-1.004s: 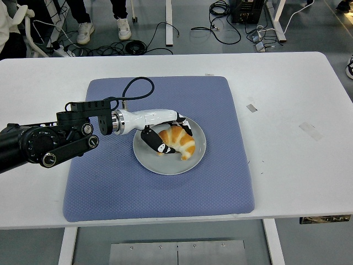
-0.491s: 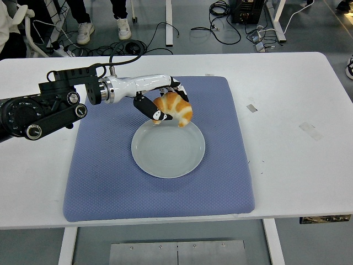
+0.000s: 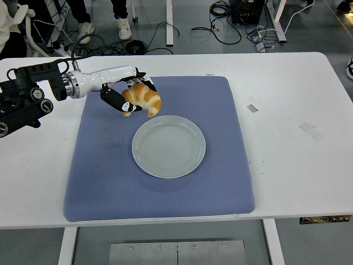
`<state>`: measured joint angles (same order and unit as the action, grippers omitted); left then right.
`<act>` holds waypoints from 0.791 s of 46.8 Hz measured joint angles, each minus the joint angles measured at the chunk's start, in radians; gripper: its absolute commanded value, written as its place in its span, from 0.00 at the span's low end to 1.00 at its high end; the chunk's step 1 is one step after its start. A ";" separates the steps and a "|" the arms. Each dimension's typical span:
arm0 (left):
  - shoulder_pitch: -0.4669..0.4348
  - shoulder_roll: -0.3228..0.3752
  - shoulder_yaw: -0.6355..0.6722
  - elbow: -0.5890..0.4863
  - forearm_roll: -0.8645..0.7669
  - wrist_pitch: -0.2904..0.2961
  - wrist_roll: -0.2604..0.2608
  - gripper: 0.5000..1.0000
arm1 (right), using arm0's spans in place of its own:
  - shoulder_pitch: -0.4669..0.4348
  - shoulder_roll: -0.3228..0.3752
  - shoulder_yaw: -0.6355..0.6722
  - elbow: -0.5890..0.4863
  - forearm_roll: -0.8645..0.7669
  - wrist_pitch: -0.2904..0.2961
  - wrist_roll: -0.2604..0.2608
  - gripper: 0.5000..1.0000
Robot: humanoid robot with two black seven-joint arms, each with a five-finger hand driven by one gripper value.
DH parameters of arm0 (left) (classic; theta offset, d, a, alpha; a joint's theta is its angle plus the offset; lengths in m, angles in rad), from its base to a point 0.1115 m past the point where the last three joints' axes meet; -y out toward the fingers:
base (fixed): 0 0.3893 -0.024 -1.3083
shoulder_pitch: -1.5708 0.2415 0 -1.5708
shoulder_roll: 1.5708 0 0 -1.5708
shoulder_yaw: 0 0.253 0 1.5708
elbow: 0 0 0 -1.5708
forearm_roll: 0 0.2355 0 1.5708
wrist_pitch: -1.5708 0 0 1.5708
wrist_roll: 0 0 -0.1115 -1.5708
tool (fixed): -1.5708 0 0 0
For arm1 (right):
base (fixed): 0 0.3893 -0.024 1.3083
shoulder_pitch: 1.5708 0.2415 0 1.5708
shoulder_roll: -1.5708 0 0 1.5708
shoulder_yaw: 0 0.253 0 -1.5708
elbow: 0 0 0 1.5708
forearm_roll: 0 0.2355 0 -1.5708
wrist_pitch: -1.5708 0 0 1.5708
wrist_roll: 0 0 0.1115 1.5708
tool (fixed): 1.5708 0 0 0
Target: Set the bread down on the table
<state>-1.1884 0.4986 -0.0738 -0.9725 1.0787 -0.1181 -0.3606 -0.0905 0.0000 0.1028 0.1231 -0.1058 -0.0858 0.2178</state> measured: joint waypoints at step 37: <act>0.088 0.109 -0.003 0.047 0.000 0.010 -0.030 0.00 | 0.000 0.000 0.000 0.000 0.000 0.000 0.000 1.00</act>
<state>-1.1000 0.6076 -0.0767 -0.9250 1.0788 -0.1086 -0.3904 -0.0905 0.0000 0.1028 0.1227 -0.1058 -0.0861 0.2178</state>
